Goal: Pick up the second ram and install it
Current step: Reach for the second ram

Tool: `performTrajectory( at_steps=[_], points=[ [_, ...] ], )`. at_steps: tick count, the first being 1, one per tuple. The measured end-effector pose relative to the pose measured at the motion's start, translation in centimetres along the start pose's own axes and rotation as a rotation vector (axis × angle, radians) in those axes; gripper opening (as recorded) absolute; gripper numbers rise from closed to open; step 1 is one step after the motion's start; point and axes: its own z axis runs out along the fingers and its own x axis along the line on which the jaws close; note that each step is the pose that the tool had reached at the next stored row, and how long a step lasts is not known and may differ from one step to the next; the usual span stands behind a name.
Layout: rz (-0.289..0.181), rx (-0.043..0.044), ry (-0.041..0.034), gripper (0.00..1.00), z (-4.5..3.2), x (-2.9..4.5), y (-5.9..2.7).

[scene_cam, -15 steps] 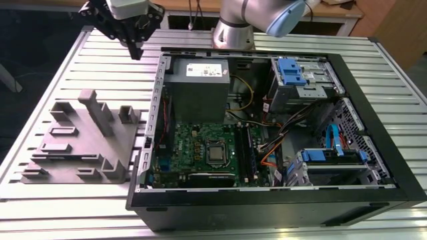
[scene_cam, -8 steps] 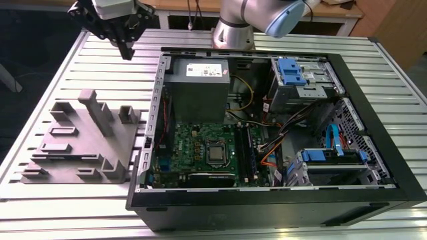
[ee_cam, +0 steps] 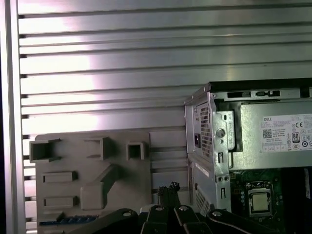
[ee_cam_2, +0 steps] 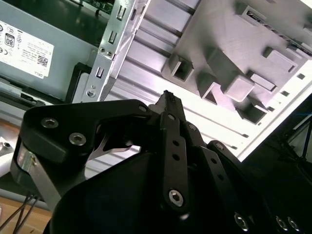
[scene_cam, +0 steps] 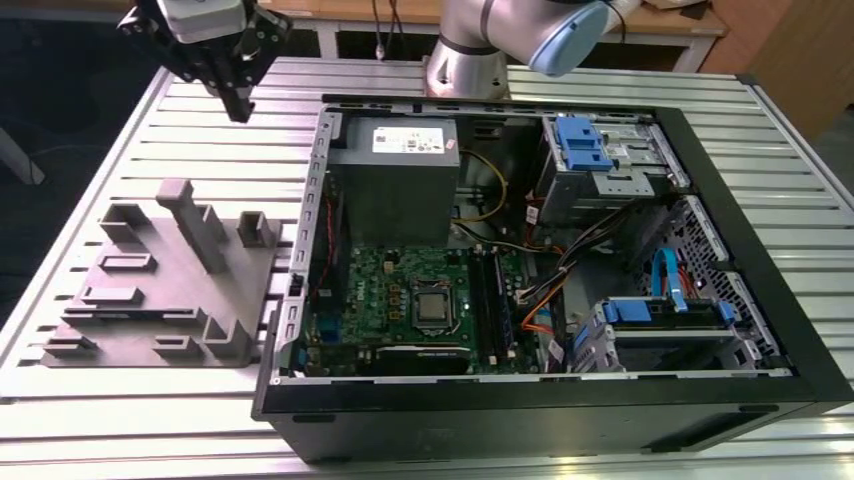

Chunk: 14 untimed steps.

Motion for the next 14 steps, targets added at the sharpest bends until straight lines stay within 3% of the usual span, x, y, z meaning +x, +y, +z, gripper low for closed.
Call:
performTrajectory(
  at_steps=[7, 14],
  points=[
    [0.000, 0.0000, 0.0001, 0.07, 0.49, 0.65, -0.83],
    [0.000, 0.0000, 0.0000, 0.07, 0.94, 1.20, -2.28]
  ],
)
